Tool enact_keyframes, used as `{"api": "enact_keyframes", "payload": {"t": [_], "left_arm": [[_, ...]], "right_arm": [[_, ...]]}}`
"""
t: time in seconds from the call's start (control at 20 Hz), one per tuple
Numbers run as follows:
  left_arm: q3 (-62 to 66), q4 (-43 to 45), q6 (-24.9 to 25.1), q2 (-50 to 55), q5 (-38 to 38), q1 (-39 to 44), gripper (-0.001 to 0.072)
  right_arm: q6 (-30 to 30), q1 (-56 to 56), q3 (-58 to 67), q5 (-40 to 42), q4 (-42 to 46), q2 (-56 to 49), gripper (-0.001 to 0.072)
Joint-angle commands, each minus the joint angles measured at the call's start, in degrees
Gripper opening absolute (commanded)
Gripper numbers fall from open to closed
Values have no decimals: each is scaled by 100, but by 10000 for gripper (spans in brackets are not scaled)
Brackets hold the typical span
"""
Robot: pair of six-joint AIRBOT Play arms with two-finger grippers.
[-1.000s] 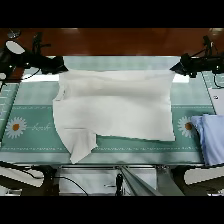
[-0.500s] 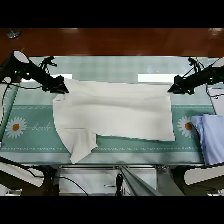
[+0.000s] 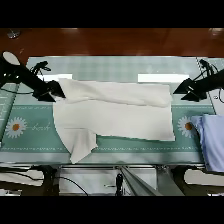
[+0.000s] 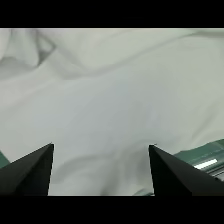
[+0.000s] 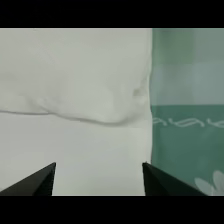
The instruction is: Fold the shirts.
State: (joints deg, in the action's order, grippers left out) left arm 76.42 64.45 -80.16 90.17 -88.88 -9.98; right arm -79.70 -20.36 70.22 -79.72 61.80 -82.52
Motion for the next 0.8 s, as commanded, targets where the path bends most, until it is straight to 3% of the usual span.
{"api": "enact_keyframes", "payload": {"t": [0.0,0.2,0.3,0.6,0.75], "left_arm": [[-1582,221,63,-1104,592,-417,701],[-3834,-575,413,-2835,1871,-1268,701],[-4485,-610,470,-3322,2002,-1781,701],[-5222,-1353,1058,-3152,1965,-2094,701],[-5322,-1342,1115,-2970,2052,-2002,701]], "right_arm": [[317,-131,-1679,946,-505,1469,624],[739,-133,-3532,1486,-1504,2955,624],[820,-133,-4015,1499,-1784,3351,624],[892,-133,-4367,1445,-2081,3560,624],[890,-133,-4367,1445,-2192,3560,623]]}}
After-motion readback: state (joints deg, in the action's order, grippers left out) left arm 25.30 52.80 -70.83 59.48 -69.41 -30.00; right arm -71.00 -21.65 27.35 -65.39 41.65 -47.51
